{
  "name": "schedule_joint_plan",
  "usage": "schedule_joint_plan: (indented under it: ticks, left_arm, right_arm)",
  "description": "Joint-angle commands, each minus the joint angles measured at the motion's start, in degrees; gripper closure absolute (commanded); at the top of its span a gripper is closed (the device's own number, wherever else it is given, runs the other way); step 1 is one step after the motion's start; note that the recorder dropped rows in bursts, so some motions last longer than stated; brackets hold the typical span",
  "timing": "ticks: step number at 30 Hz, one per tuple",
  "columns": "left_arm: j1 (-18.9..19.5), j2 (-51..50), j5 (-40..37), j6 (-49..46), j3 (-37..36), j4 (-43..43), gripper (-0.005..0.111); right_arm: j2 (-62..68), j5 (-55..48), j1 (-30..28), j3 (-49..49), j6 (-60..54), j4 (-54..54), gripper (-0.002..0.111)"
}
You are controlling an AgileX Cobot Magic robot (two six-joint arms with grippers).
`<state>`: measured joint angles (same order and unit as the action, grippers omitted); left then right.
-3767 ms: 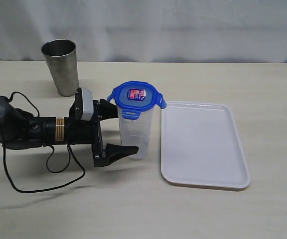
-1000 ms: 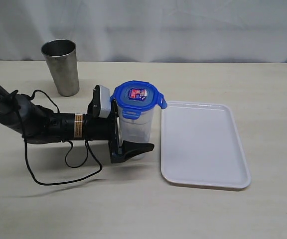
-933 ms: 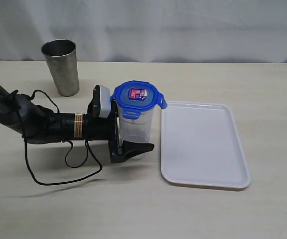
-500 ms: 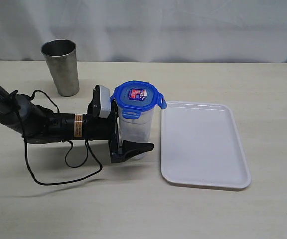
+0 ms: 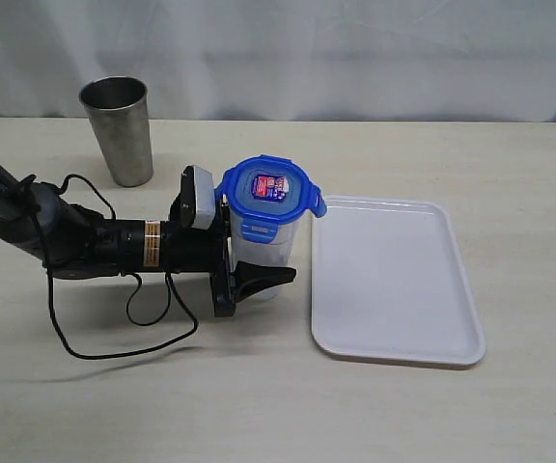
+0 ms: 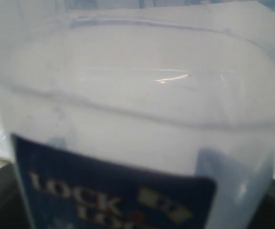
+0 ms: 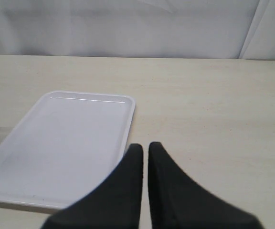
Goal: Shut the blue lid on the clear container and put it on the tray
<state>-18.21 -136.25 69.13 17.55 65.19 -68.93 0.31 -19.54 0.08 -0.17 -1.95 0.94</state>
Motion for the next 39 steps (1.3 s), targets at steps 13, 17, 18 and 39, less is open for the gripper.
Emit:
schedule_joint_plan:
  ticks: [13, 17, 18, 39]
  left_arm:
    - [-0.4, -0.1, 0.45, 0.79, 0.25, -1.07, 0.093]
    - [-0.4, -0.1, 0.55, 4.31, 0.25, -0.58, 0.107]
    - [-0.4, -0.1, 0.55, 5.35, 0.25, -0.43, 0.107]
    - [-0.52, -0.1, 0.83, 3.44, 0.25, 0.42, 0.107]
  right_arm:
    - [-0.31, 15.07, 0.05, 0.17, 0.31, -2.96, 0.104]
    - [-0.31, 21.62, 0.05, 0.17, 0.31, 5.23, 0.104]
    - [-0.31, 23.45, 0.05, 0.17, 0.31, 8.02, 0.104]
    - [8.74, 25.27, 0.05, -1.71, 0.3, 20.3, 0.092]
